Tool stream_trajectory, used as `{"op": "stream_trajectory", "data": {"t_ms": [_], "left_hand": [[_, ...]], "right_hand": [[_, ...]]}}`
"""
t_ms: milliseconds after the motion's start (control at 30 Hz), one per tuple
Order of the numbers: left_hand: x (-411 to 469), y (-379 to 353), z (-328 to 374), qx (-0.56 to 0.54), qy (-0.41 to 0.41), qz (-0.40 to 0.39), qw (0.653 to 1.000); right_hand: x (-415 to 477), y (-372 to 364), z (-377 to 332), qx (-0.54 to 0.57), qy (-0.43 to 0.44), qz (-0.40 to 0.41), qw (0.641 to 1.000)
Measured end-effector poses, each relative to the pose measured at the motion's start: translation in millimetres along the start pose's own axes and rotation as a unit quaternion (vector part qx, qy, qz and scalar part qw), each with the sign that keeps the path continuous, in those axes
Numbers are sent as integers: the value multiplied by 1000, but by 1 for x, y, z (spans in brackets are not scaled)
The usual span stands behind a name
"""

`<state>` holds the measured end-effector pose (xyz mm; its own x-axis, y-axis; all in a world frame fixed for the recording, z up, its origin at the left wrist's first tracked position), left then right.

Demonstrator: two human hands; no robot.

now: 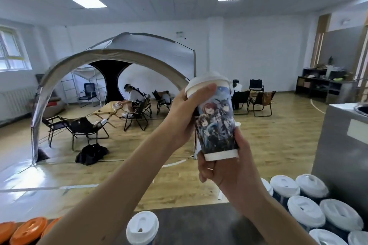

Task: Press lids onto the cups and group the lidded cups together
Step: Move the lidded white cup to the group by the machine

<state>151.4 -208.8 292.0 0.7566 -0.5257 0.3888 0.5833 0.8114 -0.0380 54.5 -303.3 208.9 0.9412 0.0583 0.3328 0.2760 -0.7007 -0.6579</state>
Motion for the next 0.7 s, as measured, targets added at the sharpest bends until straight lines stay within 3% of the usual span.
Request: {"op": "stream_trajectory", "data": {"t_ms": [100,167,300,500,700], "left_hand": [[15,-1,0,71,-27,40,996],[24,-4,1,94,-29,36,995],[33,-14,4,48,4,5,999],[52,-15,0,80,-33,72,994],[63,-12,4,32,-18,67,997]], "right_hand": [[11,16,-4,-123,101,48,986],[16,22,-7,-144,131,60,979],[27,22,-18,2,14,-13,1000],[44,32,-32,-92,77,20,993],[64,36,-37,-15,16,-23,999]]}}
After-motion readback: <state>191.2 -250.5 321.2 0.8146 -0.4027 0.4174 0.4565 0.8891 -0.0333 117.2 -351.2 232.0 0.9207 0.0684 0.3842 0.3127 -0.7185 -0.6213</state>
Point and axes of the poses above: each hand's wrist, its own x-axis towards the middle knuckle, its own y-axis out of the back of the hand, z = x × y, the point moved 1 cm from there along x, towards the middle knuckle, and after that the axes turned 10 degrees about x, right-handed, at the moved point
